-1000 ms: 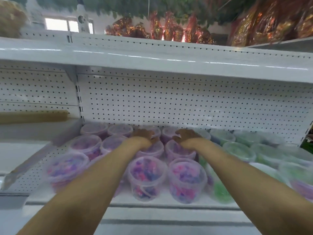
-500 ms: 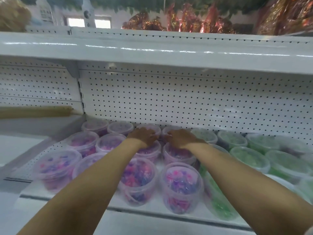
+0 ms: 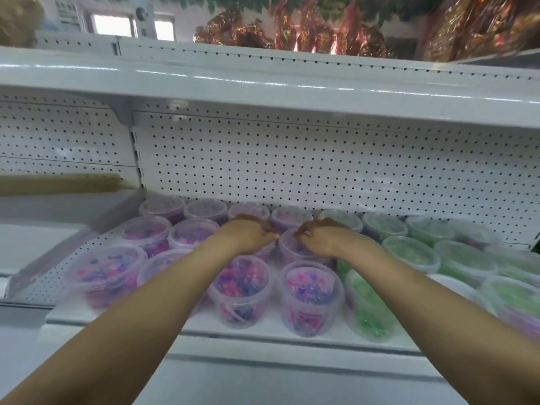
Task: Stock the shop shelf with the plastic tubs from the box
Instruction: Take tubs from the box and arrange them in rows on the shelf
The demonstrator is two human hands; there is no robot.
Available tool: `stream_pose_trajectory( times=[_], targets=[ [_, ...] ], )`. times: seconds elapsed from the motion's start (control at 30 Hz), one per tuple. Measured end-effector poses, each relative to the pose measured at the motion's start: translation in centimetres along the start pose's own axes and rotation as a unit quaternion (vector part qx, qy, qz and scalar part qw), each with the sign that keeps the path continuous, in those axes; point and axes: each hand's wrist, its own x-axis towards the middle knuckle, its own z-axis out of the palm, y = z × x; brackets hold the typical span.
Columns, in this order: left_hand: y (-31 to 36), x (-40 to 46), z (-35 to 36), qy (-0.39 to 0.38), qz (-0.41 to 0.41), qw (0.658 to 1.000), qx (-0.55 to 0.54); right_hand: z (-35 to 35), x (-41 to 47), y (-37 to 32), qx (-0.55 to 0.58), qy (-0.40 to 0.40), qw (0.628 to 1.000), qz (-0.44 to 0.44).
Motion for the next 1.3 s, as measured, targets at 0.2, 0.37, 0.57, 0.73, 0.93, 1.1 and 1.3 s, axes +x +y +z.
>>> stream_pose_trajectory(
  times=[0.2, 0.37, 0.57, 0.73, 0.93, 1.1, 1.3],
  targets=[
    [0.1, -2.6, 0.9, 0.005, 0.001, 1.000, -0.029, 1.4, -1.2, -2.3, -0.016, -0.005, 0.999, 0.043],
    [-0.1, -4.6, 0.3, 0.017, 0.001, 0.998, -0.062, 0.8, -2.7, -3.6, 0.056, 0.013, 0.998, 0.037],
    [-0.7, -7.3, 0.0, 0.027, 0.013, 0.997, -0.068, 0.8, -7.3, -3.2, 0.092, 0.056, 0.994, 0.023],
    [-0.7, -10.9, 0.0, 0.023, 0.069, 0.992, -0.105, 1.8, -10.8, -3.9, 0.082, 0.027, 0.996, 0.003],
    [-1.7, -13.0, 1.2, -0.010, 0.050, 0.995, -0.080, 2.5, -12.8, -5.3, 0.072, 0.034, 0.996, 0.026],
    [-1.5, -14.1, 0.5, -0.067, 0.051, 0.996, -0.039, 2.2, -13.4, -5.4, 0.069, 0.017, 0.997, 0.011],
    [-1.5, -14.2, 0.4, -0.076, 0.050, 0.996, 0.004, 1.3, -14.4, -4.8, 0.063, -0.020, 0.998, -0.025]
  ],
)
